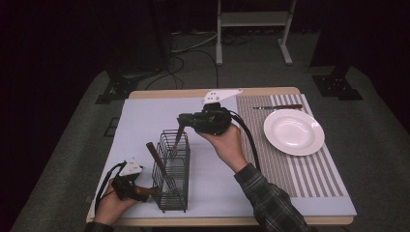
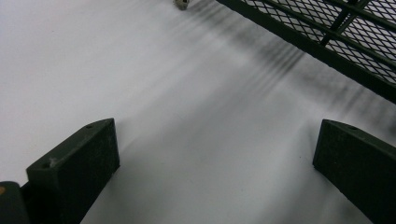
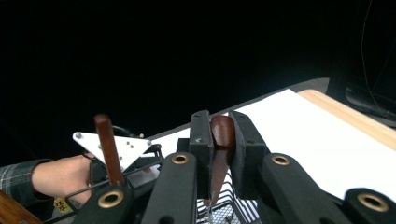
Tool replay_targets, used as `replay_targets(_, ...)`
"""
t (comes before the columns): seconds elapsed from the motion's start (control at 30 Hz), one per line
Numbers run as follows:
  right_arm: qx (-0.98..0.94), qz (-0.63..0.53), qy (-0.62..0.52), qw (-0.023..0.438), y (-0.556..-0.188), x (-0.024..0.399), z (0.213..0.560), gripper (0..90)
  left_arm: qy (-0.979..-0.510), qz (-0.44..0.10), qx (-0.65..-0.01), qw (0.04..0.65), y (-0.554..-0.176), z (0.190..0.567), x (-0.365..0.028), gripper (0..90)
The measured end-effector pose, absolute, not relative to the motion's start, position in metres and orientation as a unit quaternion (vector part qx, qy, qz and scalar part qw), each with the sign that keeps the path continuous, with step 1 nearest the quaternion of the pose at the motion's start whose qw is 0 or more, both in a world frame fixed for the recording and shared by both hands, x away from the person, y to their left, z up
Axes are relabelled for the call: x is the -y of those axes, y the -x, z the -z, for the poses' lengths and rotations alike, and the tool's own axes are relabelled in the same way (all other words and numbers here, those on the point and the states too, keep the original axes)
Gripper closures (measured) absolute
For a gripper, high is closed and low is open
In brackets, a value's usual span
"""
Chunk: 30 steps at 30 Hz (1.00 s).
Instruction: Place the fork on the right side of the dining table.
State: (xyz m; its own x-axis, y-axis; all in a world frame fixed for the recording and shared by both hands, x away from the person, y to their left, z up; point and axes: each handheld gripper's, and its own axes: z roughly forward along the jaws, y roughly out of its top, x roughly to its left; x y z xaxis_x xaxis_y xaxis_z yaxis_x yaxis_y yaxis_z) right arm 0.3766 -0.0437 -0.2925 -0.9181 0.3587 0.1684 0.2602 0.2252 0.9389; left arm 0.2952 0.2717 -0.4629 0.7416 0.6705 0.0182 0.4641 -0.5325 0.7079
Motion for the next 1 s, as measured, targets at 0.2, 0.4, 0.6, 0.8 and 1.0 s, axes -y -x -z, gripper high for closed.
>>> replay_targets(0.2, -0.775, -0.599, -0.193, 0.054, -0.372, 0.05, 0.277, 80.1, -0.863, -0.146, -0.329, 0.355, -0.295, 0.463, -0.272, 0.0)
replay_targets(0.4, -0.764, -0.613, -0.193, 0.058, -0.37, 0.059, 0.264, 80.1, -0.863, -0.145, -0.329, 0.355, -0.295, 0.463, -0.272, 0.0)
replay_targets(0.6, -0.762, -0.616, -0.188, 0.069, -0.366, 0.065, 0.252, 80.1, -0.863, -0.146, -0.329, 0.355, -0.295, 0.463, -0.272, 0.0)
replay_targets(0.8, -0.754, -0.624, -0.189, 0.082, -0.362, 0.074, 0.242, 80.1, -0.863, -0.146, -0.329, 0.355, -0.295, 0.463, -0.272, 0.0)
replay_targets(1.0, -0.745, -0.632, -0.192, 0.094, -0.359, 0.087, 0.232, 80.2, -0.863, -0.146, -0.329, 0.355, -0.295, 0.463, -0.272, 0.0)
